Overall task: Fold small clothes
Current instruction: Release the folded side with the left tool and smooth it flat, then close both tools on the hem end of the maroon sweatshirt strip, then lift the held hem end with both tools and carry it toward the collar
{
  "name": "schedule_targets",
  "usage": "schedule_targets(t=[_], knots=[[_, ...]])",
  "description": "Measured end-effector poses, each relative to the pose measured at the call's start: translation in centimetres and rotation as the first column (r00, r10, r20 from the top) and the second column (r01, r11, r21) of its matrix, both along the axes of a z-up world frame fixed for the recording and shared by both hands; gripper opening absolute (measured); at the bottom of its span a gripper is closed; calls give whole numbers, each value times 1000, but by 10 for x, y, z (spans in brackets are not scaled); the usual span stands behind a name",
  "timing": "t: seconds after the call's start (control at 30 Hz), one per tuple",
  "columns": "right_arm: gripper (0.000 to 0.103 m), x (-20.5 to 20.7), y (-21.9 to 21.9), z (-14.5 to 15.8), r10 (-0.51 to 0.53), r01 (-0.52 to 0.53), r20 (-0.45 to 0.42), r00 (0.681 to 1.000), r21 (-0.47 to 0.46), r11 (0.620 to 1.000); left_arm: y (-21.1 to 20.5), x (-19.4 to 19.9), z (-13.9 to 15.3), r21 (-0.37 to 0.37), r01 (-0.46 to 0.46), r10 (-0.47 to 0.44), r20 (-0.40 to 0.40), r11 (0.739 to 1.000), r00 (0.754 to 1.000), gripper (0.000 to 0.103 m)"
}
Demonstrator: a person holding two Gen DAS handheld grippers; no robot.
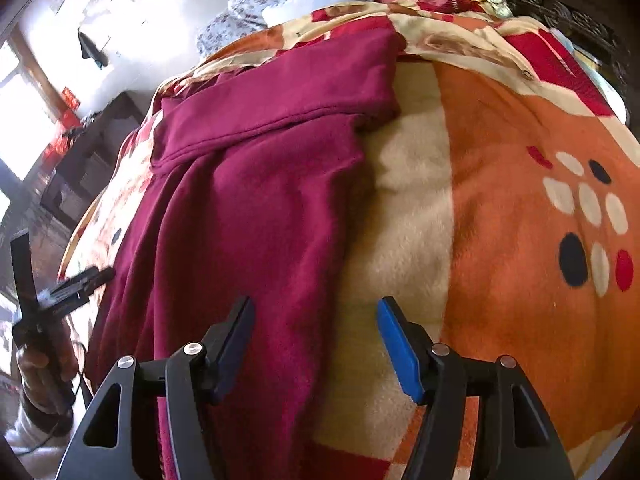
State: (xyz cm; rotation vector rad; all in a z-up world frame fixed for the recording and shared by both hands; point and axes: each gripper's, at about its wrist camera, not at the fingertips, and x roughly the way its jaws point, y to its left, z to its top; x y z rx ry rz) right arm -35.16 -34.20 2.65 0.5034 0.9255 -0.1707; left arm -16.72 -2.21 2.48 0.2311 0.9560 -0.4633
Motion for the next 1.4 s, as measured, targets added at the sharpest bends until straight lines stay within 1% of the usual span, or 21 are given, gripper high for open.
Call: schedule_targets(t=[0.1,0.2,0.4,0.5,0.53,0.57,0.6,0.63,0.67,0.7,0.73,0.77,0.83,0.9,1.0,1.1,1.2,1.23,1.27,1.33,1.4], knots=[[70,-3,0,-5,-17,17,-7,1000,11,1000,0,-3,-3,-11,-1,1,-29,1000,1000,73],[72,-9,6,-5,-5,5,-6,1000,-4,1000,1,-8,-10,-23,8,-9,-68,1000,998,73],[74,-21,10,-7,5,-5,-2,1000,10,1000,0,-13,-14,-29,21,-23,-67,999,997,75],[74,-20,16,-8,19,-19,7,1000,-23,1000,-3,-13,-15,-33,21,-23,-72,999,997,75],[72,-19,18,-8,25,-25,11,1000,-33,999,-4,-12,-14,-37,27,-30,-71,999,997,71],[66,-18,21,-9,31,-30,18,999,-47,998,-6,-14,-13,-43,39,-42,-70,998,997,61],[61,-17,24,-9,33,-31,21,999,-72,997,-8,-16,-13,-45,52,-55,-66,998,996,55],[57,-15,28,-9,37,-35,16,999,-115,993,-10,-19,-13,-46,65,-68,-58,997,996,40],[43,-16,30,-7,42,-39,13,999,-150,988,-13,-21,-12,-54,83,-86,-53,995,995,22],[16,-17,31,-5,47,-43,22,999,-168,985,-14,-23,-12,-61,98,-101,-53,993,993,17],[10,-18,31,-3,65,-58,43,997,-132,990,-16,-26,-12,-52,104,-106,-35,993,994,12],[10,-19,29,-2,72,-66,52,996,-106,992,-16,-26,-11,-47,104,-105,-27,993,994,8],[10,-21,33,2,74,-67,48,996,-146,987,-12,-25,-10,-62,109,-111,-37,992,993,8],[10,-26,32,6,66,-57,66,996,-132,990,-4,-21,-5,-78,117,-121,-54,990,991,8],[10,-34,33,15,64,-51,94,994,-134,990,15,-17,5,-92,117,-121,-44,989,992,7],[10,-33,29,9,41,-31,64,997,-159,987,26,-12,3,-98,108,-115,-71,989,991,8],[11,-30,24,-5,24,-21,29,999,-116,993,21,-12,-9,-66,105,-110,-77,992,991,8],[12,-33,22,-5,8,-4,47,999,-97,995,19,-13,-11,-55,108,-112,-70,993,991,8],[12,-38,19,-4,-8,11,68,998,-52,999,17,-16,-10,-42,112,-115,-52,993,992,8],[21,-46,15,-2,-11,7,78,997,51,999,15,-21,-8,-35,133,-134,-48,991,990,9],[43,-56,17,-1,3,-11,82,997,94,995,18,-23,-8,-42,139,-141,-73,989,987,16]])
